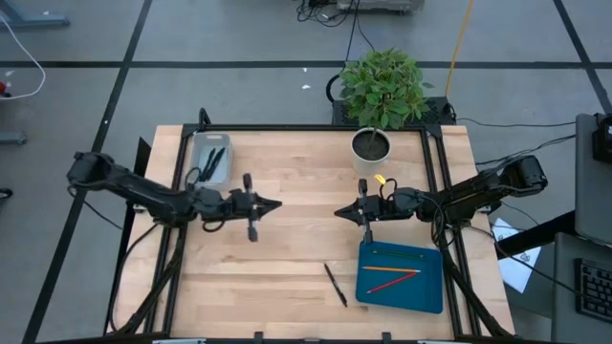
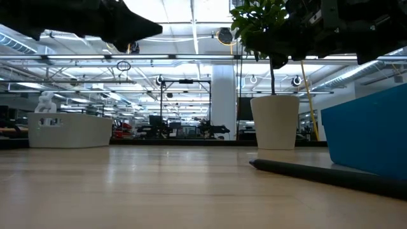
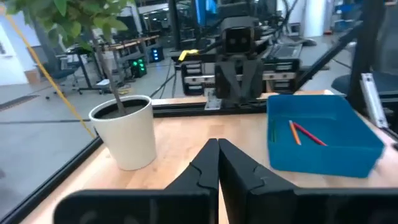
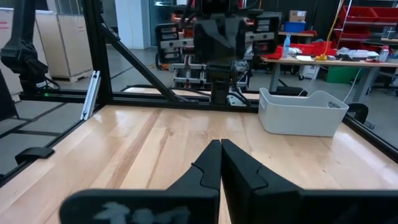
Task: Sort pens & pencils
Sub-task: Put the black pen into the white bin
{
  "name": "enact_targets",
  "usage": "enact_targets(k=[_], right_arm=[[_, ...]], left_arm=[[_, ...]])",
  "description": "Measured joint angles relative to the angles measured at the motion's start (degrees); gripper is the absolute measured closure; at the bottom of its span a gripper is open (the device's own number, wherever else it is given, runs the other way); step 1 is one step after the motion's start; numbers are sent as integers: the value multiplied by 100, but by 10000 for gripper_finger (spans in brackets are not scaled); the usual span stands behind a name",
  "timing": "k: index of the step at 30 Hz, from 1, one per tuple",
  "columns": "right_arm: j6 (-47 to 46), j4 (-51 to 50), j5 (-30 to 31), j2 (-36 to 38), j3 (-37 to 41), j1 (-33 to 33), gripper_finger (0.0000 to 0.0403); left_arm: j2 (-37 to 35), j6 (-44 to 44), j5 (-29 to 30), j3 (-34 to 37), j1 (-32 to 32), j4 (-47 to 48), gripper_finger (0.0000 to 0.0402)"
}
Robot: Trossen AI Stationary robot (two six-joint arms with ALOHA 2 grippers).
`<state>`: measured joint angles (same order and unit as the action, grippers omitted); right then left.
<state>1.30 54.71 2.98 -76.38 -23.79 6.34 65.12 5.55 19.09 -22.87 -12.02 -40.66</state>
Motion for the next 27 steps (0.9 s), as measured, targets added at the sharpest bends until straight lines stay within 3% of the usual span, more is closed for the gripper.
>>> enact_targets(k=[7, 17, 27], right_arm=[[73, -17, 0, 0, 0, 10, 403], [-42, 27, -1, 0, 0, 12, 403], [-42, 25, -2, 0, 0, 14, 403]], left_arm=[[554, -327, -136, 127, -117, -394, 399], [623, -366, 48, 1097, -226, -2574, 400], [623, -418, 181, 1228, -222, -2680, 400]])
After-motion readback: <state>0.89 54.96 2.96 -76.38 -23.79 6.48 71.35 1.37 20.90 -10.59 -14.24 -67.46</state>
